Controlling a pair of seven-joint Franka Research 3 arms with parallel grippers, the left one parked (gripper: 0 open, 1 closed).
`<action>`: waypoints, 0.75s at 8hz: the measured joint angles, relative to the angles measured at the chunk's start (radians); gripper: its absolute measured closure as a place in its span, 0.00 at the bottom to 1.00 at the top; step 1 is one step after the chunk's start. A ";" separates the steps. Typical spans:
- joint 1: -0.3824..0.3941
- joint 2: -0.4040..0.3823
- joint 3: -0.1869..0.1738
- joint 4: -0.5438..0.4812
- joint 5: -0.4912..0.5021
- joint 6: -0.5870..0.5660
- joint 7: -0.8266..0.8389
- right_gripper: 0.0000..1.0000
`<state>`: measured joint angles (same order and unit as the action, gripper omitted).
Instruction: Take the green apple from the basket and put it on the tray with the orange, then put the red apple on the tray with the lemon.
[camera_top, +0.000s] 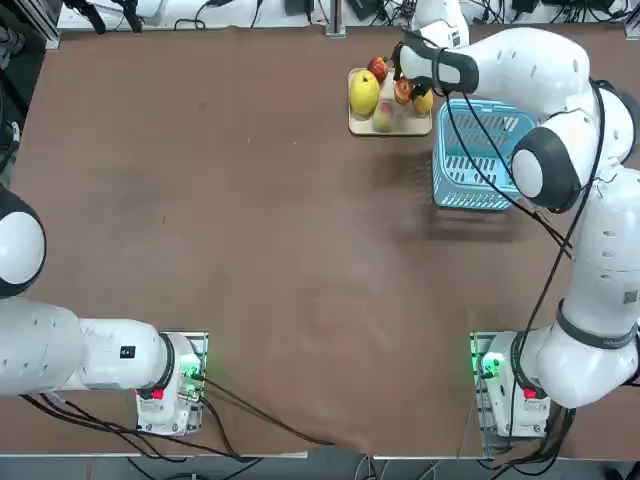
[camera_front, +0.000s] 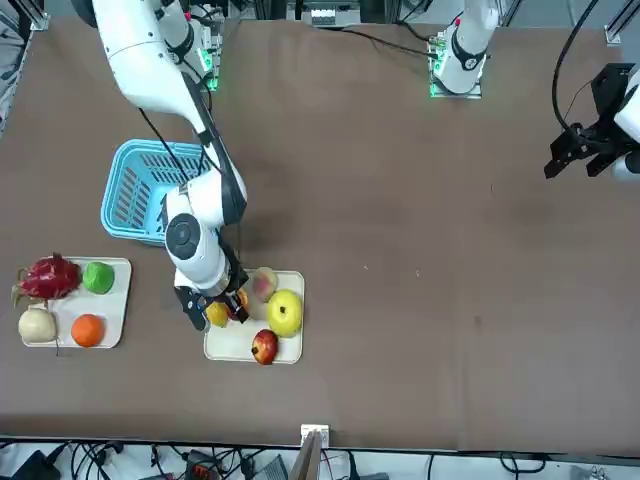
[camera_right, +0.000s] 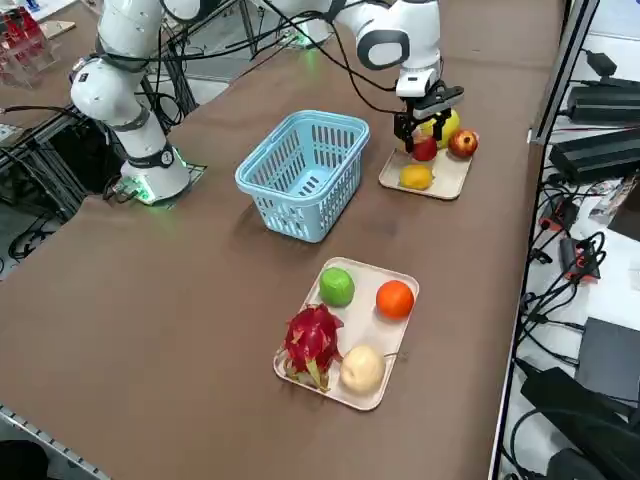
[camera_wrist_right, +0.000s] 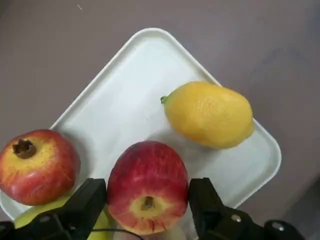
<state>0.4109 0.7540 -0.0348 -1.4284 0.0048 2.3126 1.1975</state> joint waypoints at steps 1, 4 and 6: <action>0.002 0.001 0.000 0.000 -0.009 0.001 0.006 0.00; -0.002 0.017 -0.003 -0.001 -0.033 0.003 0.008 0.00; -0.002 0.022 -0.004 0.000 -0.042 0.007 0.008 0.00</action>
<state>0.4087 0.7755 -0.0392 -1.4286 -0.0375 2.3197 1.2054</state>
